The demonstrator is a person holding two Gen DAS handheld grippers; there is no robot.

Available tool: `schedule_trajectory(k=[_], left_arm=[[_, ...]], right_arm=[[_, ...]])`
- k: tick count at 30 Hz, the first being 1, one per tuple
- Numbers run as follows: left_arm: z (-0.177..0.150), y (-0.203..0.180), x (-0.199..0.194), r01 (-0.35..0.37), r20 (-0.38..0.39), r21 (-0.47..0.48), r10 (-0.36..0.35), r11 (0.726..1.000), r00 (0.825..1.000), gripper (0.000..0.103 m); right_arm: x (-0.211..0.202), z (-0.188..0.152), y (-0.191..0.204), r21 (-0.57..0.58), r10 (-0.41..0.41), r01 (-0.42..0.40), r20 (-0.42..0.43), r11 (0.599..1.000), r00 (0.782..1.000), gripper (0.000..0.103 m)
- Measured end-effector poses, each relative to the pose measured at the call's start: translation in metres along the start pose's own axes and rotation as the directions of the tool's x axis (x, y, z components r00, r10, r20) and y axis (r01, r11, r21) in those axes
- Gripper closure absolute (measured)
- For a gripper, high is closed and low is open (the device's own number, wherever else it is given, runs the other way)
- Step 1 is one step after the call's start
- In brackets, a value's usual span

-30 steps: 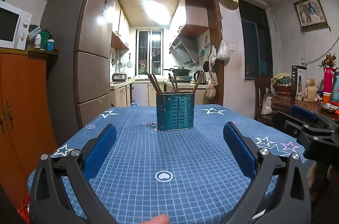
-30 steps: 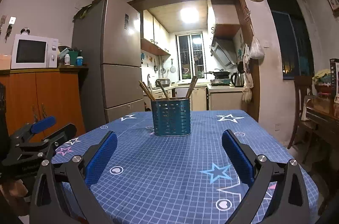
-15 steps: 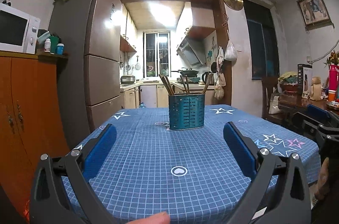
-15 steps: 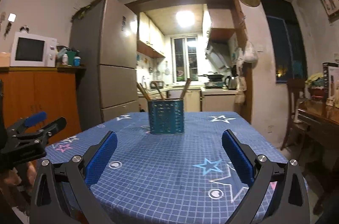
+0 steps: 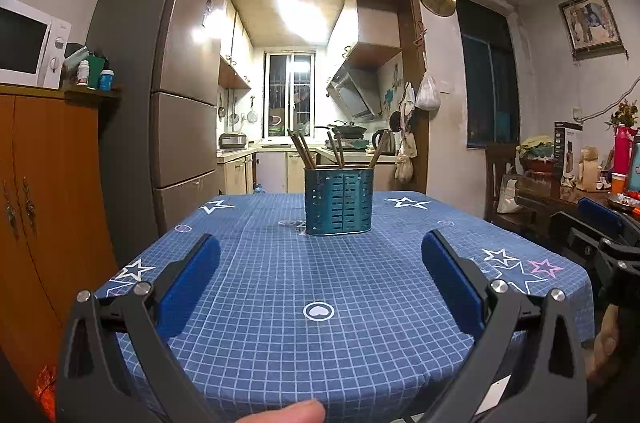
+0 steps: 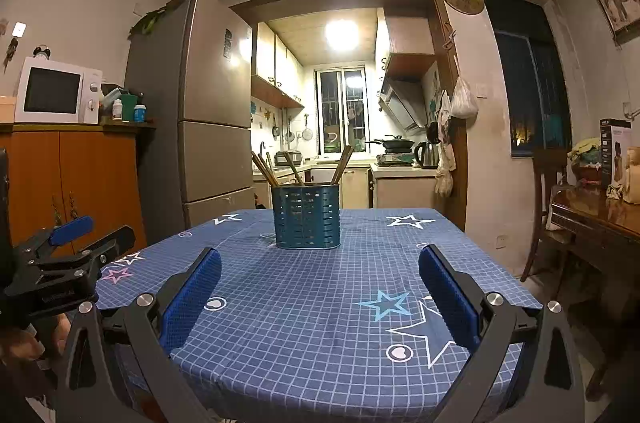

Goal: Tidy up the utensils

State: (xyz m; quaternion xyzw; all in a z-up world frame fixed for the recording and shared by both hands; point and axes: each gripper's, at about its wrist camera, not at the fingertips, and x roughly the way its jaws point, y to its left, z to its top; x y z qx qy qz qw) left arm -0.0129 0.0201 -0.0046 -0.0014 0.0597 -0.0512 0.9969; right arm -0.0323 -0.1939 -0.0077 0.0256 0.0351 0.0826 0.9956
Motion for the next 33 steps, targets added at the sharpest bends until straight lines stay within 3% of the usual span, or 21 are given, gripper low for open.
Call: schedule_trajectory(k=[33], left_arm=[[-0.002, 0.000, 0.002, -0.025, -0.025, 0.012, 0.026, 1.000, 0.999, 0.006]], right_arm=[[-0.003, -0.011, -0.001, -0.001, 0.026, -0.026, -0.018, 1.000, 0.999, 0.005]])
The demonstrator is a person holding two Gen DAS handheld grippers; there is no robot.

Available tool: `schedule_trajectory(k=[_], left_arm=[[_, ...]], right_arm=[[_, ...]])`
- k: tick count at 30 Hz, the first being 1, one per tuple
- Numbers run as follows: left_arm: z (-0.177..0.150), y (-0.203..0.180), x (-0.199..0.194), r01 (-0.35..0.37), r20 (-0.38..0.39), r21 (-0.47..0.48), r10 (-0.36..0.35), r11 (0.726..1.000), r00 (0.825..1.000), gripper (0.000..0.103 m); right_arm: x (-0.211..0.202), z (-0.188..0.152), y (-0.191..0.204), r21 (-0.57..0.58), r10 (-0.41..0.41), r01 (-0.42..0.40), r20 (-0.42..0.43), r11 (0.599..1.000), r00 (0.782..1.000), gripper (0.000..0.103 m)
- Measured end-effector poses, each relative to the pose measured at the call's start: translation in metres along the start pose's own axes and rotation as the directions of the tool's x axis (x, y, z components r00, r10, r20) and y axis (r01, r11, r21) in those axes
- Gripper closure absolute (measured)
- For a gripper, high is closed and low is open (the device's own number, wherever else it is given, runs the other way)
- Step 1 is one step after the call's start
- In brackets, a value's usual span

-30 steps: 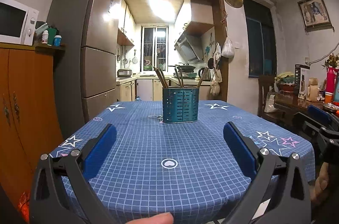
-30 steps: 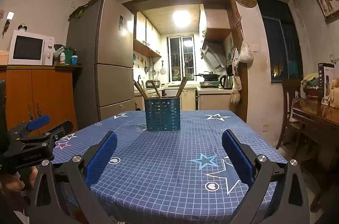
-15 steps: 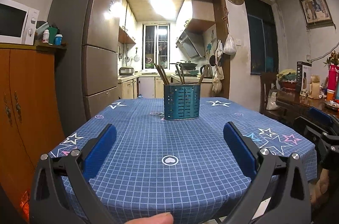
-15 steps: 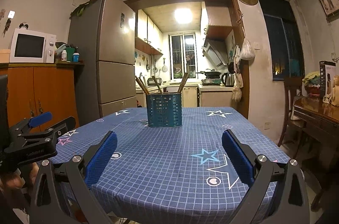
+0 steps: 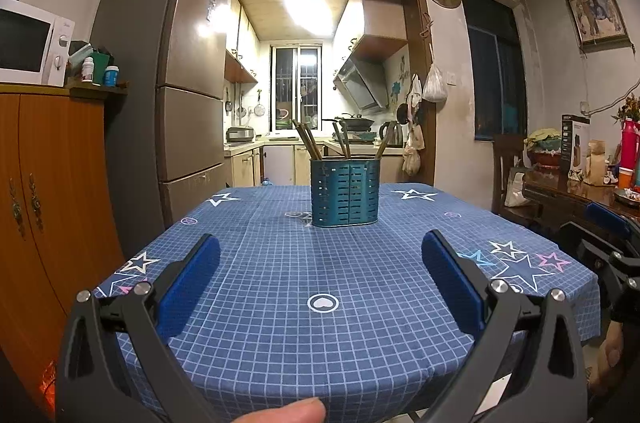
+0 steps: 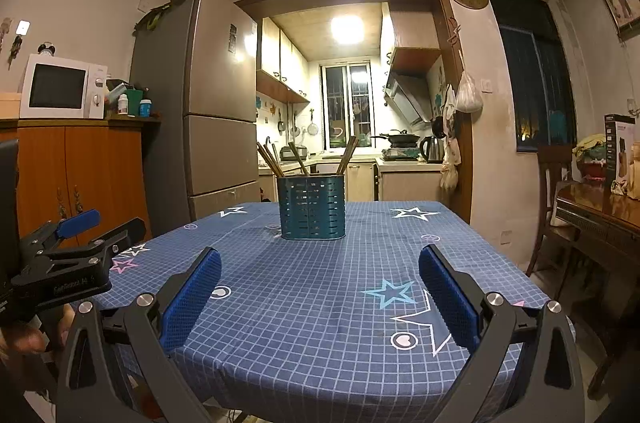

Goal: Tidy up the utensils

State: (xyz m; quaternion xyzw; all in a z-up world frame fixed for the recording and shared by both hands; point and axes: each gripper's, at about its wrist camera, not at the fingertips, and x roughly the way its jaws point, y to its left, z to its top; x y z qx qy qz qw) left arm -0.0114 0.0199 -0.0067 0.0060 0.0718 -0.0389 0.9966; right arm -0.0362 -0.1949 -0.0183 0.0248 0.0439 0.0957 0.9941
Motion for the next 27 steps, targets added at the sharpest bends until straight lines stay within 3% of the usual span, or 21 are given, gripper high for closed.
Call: schedule_trajectory(k=[27], left_arm=[[-0.0030, 0.0006, 0.0015, -0.011, -0.001, 0.014, 0.011, 1.000, 1.000, 0.006]], right_arm=[[-0.0001, -0.0036, -0.0025, 0.000, 0.004, -0.004, -0.003, 1.000, 1.000, 0.005]])
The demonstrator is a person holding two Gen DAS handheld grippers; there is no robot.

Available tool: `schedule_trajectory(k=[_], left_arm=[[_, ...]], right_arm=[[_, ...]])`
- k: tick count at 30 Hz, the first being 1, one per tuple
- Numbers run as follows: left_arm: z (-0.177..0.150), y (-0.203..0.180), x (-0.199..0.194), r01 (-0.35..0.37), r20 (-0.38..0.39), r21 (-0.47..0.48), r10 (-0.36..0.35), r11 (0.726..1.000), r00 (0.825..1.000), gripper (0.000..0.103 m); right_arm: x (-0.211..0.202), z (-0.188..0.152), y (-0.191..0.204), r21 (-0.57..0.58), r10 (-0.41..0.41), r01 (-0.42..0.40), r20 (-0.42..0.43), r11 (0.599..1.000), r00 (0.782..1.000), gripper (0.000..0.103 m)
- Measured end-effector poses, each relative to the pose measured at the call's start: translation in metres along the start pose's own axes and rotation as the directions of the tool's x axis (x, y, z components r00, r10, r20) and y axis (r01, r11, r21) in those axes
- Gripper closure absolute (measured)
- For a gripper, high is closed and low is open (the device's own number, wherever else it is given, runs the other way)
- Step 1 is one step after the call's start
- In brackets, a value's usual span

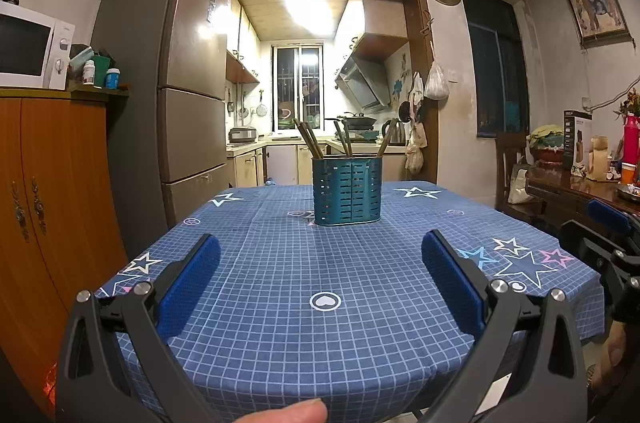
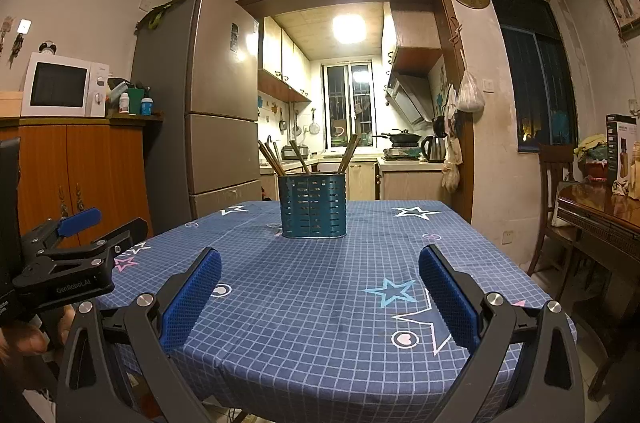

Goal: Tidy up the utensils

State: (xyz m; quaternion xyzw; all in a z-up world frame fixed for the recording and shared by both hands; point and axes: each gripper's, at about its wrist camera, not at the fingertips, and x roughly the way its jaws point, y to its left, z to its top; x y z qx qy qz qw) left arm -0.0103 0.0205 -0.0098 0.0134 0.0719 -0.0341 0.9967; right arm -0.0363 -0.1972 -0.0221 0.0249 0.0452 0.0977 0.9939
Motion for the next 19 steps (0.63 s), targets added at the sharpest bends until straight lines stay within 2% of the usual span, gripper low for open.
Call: schedule_trajectory(k=[9, 14, 19], left_arm=[[0.000, 0.000, 0.001, 0.007, 0.002, 0.000, -0.007, 1.000, 1.000, 0.006], [-0.001, 0.000, 0.011, -0.005, -0.049, -0.004, 0.005, 1.000, 0.999, 0.006], [-0.001, -0.001, 0.009, -0.013, -0.049, 0.002, 0.013, 1.000, 0.999, 0.006]], right_arm=[[0.000, -0.001, 0.000, -0.006, 0.000, 0.000, 0.000, 1.000, 1.000, 0.005], [0.000, -0.002, 0.000, -0.004, -0.001, 0.001, 0.002, 1.000, 1.000, 0.005], [0.001, -0.002, -0.002, -0.002, -0.006, 0.006, 0.004, 1.000, 1.000, 0.005]])
